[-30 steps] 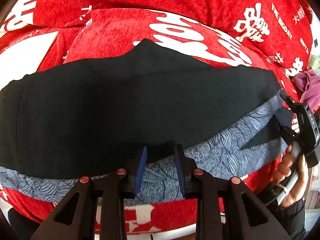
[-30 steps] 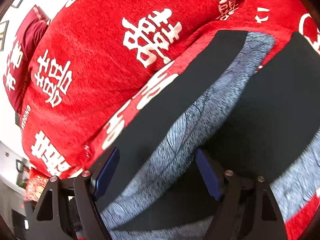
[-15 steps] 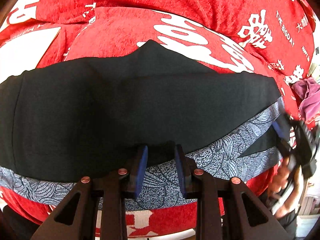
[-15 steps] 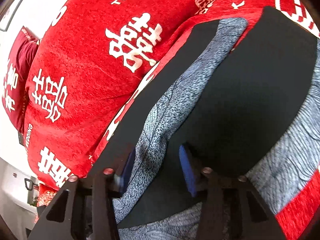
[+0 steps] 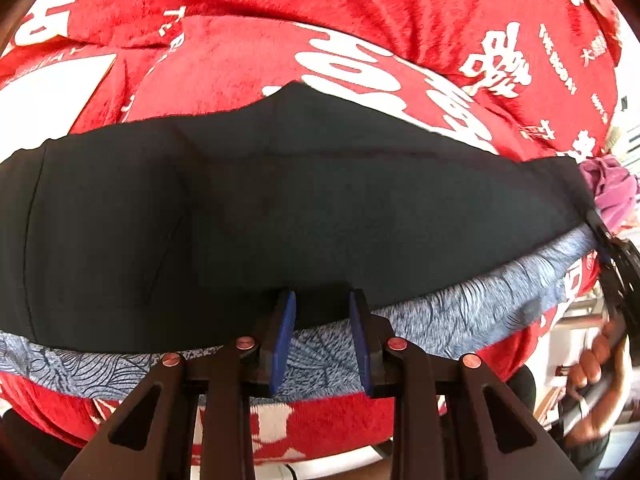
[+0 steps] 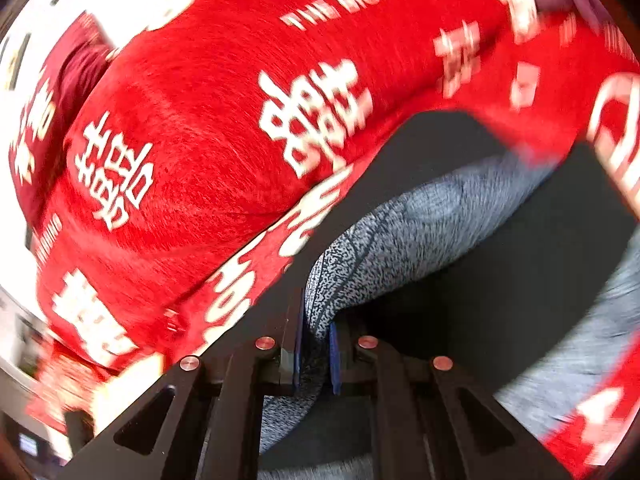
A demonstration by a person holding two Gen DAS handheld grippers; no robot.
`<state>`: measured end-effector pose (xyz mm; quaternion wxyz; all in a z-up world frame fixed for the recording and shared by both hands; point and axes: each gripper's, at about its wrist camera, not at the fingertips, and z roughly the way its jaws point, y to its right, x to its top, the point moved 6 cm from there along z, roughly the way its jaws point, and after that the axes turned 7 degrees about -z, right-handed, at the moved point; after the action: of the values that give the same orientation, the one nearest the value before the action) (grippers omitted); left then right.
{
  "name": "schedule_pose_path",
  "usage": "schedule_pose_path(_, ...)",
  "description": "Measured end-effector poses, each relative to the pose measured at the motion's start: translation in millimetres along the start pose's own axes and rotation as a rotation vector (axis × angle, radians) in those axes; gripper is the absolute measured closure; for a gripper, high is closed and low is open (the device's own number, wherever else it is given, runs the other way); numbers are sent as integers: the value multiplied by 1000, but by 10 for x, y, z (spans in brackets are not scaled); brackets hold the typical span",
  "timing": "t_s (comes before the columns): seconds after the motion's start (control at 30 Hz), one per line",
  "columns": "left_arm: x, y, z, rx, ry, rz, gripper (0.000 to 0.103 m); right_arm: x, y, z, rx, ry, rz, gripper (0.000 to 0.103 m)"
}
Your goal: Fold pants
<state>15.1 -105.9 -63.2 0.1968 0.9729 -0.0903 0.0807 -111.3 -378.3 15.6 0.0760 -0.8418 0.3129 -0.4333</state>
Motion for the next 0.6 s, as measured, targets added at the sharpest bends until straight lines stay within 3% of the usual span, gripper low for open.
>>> schedule_pose_path(0.07,-14,-3,-16,4,-1,16,74,-11,-211,-335,-123,37,-93,92)
schedule_pose_path(0.13,-38,-36,29,10,-26,8,74,-143,-280,-447,-253,10,-136,91)
schedule_pose_path(0.23,-66,-64,94,17,-46,11,74,-453,-128,-282,-430,-102,-147,90)
schedule_pose_path(0.3,-72,-33,99,32,-45,32,74,-635,-6,-12,-486,-203,-190,84)
schedule_pose_path(0.33,-73,-16,97,40,-44,40,74,-690,49,98,-482,-232,-204,84)
schedule_pose_path(0.4,-86,21,97,50,-44,58,74,-695,167,111,-429,-206,-159,75)
schedule_pose_path(0.47,-91,84,126,58,-47,69,74,-626,331,-27,-336,-150,-47,46)
schedule_pose_path(0.53,-88,146,143,65,-54,82,74,-518,538,-178,-218,-56,65,26)
schedule_pose_path(0.6,-111,248,142,52,-64,101,74,-412,768,-276,-148,17,132,26)
